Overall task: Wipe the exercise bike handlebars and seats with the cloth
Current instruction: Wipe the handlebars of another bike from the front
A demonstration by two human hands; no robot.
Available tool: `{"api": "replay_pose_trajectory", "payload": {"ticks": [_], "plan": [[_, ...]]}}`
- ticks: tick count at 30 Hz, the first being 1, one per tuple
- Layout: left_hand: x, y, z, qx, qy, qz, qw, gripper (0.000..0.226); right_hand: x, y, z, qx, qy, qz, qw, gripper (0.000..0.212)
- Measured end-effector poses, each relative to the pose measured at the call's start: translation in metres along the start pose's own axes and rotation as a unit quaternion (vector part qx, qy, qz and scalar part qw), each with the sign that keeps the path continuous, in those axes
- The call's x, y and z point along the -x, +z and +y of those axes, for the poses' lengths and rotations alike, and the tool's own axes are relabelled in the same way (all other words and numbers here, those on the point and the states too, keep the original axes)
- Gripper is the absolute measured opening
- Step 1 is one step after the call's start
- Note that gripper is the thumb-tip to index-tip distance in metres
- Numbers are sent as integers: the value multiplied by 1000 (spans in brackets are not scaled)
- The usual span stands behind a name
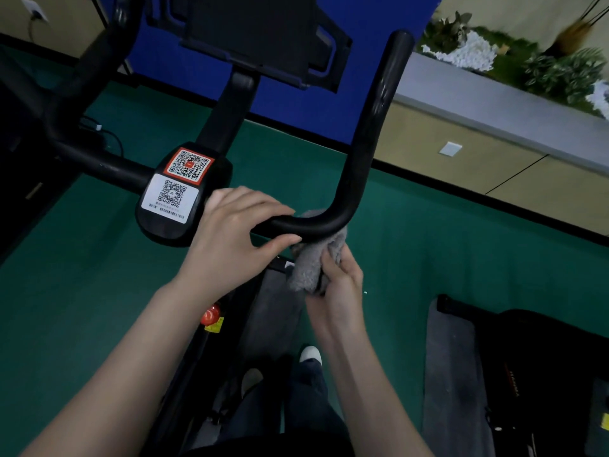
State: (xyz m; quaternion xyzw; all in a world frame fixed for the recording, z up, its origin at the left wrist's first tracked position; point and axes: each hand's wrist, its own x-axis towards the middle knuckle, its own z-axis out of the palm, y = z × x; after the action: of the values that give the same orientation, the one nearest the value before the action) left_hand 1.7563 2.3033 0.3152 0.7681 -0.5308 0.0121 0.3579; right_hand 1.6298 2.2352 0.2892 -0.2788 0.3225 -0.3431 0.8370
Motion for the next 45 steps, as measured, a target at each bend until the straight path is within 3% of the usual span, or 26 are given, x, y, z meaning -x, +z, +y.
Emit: {"api": "replay_pose_trajectory", "payload": {"ticks": [7, 10, 13, 18, 22, 25, 29, 32, 34, 36, 39, 45], "plan": [[-3, 6, 15, -34, 10, 13, 999, 42, -13, -6, -20, 14, -17, 12, 1000, 27], [-6, 14, 25, -45, 3, 18, 999, 37, -6, -11, -17, 95, -43, 31, 994, 25], [-6, 19, 28, -51, -13, 29, 998, 33, -10, -16, -29, 183, -120, 108, 970, 25], [-7, 21, 28, -23, -37, 47, 998, 28, -26, -9, -48, 402, -360, 97, 836, 22], [-7, 22, 29, -10, -51, 58, 997, 26, -23, -10, -53, 529, -453, 2, 718, 23], [-7, 22, 28, -3, -58, 55, 997, 27, -37, -8, -79, 607, -475, -64, 634, 20], [-5, 20, 29, 5, -66, 48, 997, 29, -65, 18, -114, 703, -439, -146, 540, 14], [-5, 19, 29, 6, -62, 43, 997, 30, -71, 34, -125, 780, -403, -255, 405, 11], [-5, 19, 28, 7, -59, 41, 997, 30, -70, 44, -128, 806, -349, -333, 342, 13], [-5, 19, 29, 10, -58, 44, 997, 30, -72, 59, -133, 821, -272, -398, 307, 16], [-5, 19, 27, 20, -63, 56, 996, 30, -82, 83, -135, 849, -196, -414, 263, 21], [-5, 19, 25, 27, -56, 60, 996, 32, -92, 102, -120, 855, -54, -452, 248, 14]]}}
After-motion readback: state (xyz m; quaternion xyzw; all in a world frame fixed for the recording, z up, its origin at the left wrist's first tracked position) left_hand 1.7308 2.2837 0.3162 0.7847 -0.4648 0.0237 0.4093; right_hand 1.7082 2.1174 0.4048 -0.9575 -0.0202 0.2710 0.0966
